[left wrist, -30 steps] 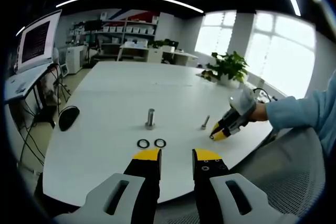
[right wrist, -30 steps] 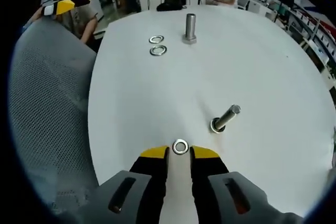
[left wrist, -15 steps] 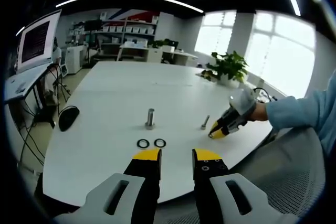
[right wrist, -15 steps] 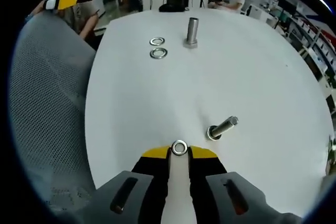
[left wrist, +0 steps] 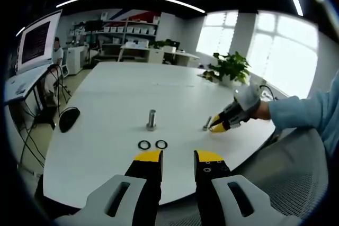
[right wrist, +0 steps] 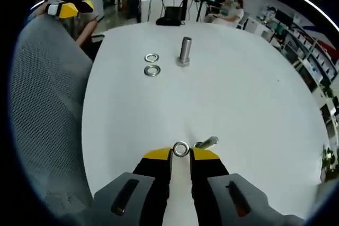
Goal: Place the washer onto the threaded stud by aligning its center hole with the stud, sliding it down to the base, and recovering from edge contact or off-axis alignment until the washer reaches the visible bottom stop.
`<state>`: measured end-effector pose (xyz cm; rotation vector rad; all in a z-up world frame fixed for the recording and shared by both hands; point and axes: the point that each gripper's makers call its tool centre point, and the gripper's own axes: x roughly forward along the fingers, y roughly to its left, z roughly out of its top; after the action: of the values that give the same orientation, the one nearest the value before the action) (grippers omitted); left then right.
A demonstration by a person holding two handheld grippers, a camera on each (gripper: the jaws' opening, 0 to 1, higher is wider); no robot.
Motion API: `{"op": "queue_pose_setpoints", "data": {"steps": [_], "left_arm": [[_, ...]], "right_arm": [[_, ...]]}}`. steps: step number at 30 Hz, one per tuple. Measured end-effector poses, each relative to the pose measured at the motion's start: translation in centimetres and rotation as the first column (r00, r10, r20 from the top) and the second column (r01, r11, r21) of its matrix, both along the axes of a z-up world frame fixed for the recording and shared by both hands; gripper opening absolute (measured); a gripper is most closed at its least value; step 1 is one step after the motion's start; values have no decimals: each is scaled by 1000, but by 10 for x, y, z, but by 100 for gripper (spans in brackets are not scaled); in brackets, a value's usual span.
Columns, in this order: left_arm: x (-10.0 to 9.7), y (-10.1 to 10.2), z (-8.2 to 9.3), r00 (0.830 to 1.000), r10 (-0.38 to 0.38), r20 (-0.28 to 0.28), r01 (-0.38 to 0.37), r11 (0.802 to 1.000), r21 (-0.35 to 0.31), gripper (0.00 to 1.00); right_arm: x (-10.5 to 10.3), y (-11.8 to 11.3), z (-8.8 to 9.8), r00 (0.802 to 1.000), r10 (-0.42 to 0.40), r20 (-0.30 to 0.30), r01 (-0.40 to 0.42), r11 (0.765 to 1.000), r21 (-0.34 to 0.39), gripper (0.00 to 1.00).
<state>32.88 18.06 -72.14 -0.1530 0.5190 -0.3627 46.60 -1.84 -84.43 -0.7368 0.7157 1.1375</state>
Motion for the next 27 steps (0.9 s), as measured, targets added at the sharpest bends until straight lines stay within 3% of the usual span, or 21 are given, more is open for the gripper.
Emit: {"op": "queue_pose_setpoints", "data": {"steps": [14,18,27], "left_arm": [[0,0,0,1000,3,2,-3,1000,-2,21],[0,0,0,1000,2,2,-2,1000,-1,21],[0,0,0,1000,1,2,-1,1000,-1,21]], "right_arm": [[11,-16,2,999,-23,45,25,998,-50,15],[21,-26,5,994,-48,98,56,995,-86,15],[46,-40,22,970,-154,189,165,985,-45,15]]}}
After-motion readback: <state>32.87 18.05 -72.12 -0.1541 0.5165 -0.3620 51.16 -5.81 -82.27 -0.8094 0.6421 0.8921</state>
